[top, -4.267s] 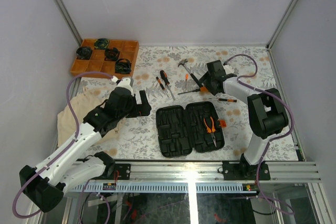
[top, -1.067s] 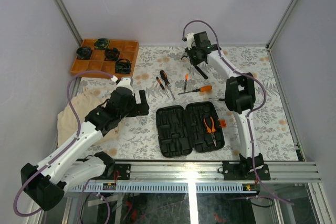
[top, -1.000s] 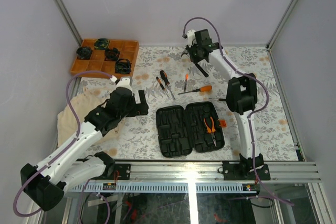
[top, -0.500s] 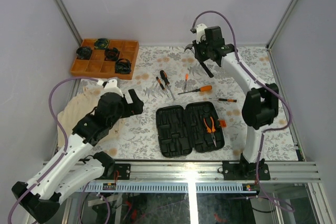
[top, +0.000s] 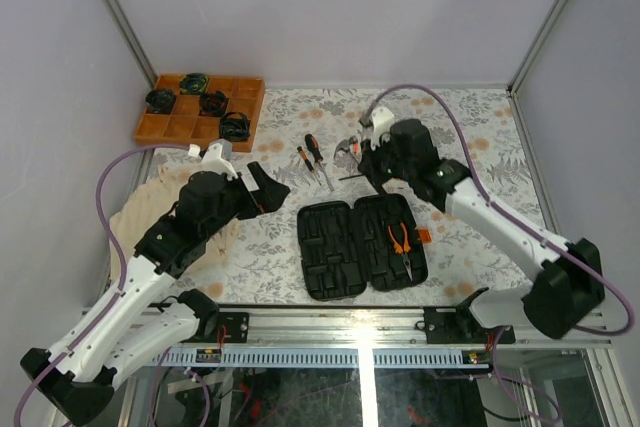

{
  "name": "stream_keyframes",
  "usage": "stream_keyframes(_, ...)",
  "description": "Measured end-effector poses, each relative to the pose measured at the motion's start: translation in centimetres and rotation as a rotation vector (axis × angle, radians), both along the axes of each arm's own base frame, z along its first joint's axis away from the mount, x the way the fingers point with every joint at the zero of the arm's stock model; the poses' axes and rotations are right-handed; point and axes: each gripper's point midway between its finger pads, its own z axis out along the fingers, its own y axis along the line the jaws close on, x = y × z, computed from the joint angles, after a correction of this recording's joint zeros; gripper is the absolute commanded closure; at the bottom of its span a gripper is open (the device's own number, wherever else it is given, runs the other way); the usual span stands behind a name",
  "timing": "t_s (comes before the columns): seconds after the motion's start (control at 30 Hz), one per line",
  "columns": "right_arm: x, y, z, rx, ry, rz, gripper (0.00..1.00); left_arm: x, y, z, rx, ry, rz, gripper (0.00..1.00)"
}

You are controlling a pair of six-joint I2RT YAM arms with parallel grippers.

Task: Sort the tools into containers
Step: Pick up the hammer at the center of the board.

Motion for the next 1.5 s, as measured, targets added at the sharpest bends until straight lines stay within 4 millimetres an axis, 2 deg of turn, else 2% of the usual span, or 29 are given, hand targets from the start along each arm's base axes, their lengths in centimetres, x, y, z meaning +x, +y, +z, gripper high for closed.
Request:
stream_keyframes(0.13, -4.9, 0.8, -2.0, 0.046, 0.031, 0.039, 1.0, -0.4, -1.5, 0.9, -0.053, -0.01, -0.073, 0.07)
stream_keyframes(0.33, -12.1, 2.6, -7.1, 0.021, 0.096, 0.151, 1.0, -0.8, -2.8, 1.0, -0.097, -0.012, -0.137, 0.07)
stream_keyframes(0.47, -14.7, 3.4, -8.7, 0.032, 0.083, 0.212, 1.0, -1.1, -3.3, 0.0, -0.102, 0.014, -0.167, 0.08)
stream_keyframes(0.63, -15.5, 4.2, -8.2, 0.085, 0.034, 0.248, 1.0, -1.4, -4.1, -1.1, -0.104, 0.05, -0.208, 0.12)
stream_keyframes(1.03, -16.2, 6.1, -2.6, 0.265, -0.103, 0.342, 1.0, -2.9, -6.9, -2.8, -0.167, 0.105, -0.382, 0.26)
stream_keyframes(1.13, -16.5, 6.3, -2.3, 0.276, -0.108, 0.361, 1.0, -3.1, -7.5, -2.8, -0.189, 0.11, -0.413, 0.3)
stream_keyframes(1.3, -16.8, 6.5, -2.4, 0.274, -0.104, 0.386, 1.0, -3.1, -8.5, -2.5, -0.233, 0.106, -0.45, 0.46)
stream_keyframes(1.5, -16.9, 6.6, -2.7, 0.266, -0.097, 0.397, 1.0, -3.0, -9.0, -2.2, -0.26, 0.105, -0.473, 0.57)
